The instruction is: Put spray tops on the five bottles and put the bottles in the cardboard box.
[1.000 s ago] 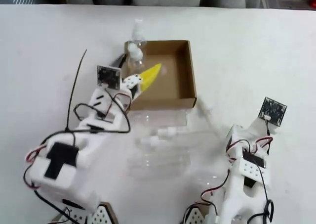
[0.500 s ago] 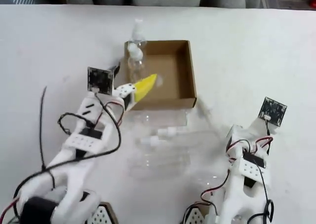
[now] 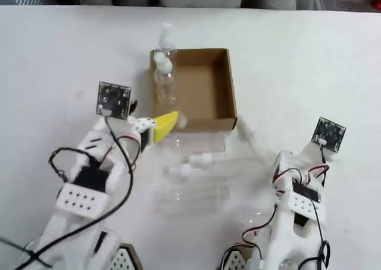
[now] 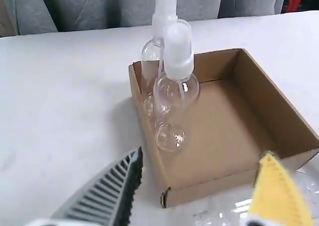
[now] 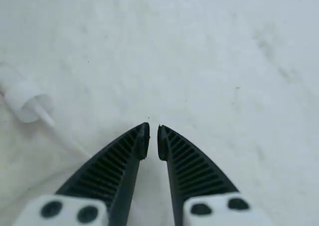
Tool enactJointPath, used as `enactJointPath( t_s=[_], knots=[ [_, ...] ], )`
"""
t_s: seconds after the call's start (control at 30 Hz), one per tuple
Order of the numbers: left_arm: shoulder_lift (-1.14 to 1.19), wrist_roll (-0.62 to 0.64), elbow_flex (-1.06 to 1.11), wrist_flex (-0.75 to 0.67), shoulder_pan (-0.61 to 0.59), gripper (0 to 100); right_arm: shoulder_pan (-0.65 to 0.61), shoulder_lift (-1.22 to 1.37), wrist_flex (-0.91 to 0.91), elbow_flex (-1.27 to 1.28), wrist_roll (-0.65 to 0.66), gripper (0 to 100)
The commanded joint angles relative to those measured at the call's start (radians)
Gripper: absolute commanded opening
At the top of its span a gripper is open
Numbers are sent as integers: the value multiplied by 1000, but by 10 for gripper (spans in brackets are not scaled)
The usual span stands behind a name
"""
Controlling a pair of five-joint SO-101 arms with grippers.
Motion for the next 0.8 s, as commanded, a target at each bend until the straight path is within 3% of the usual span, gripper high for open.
enactJointPath(
  t_s=[0.0,0.07,0.17,0.33,0.63,0.77],
  knots=[
    [-122,5,-11,58,-7,125,-7,-13,-19,-3,11,17],
    [-162,3,-11,60,-27,4,-7,-13,-19,-3,11,17],
    [-209,6,15,68,-76,85,-7,-13,-19,-3,11,17],
    [-263,6,150,68,-154,16,-5,-13,-19,-3,11,17],
    [-295,-3,308,68,-383,21,18,-22,-19,-11,11,18],
    [-295,-3,338,94,-429,21,24,-24,-18,-64,12,18]
  ],
)
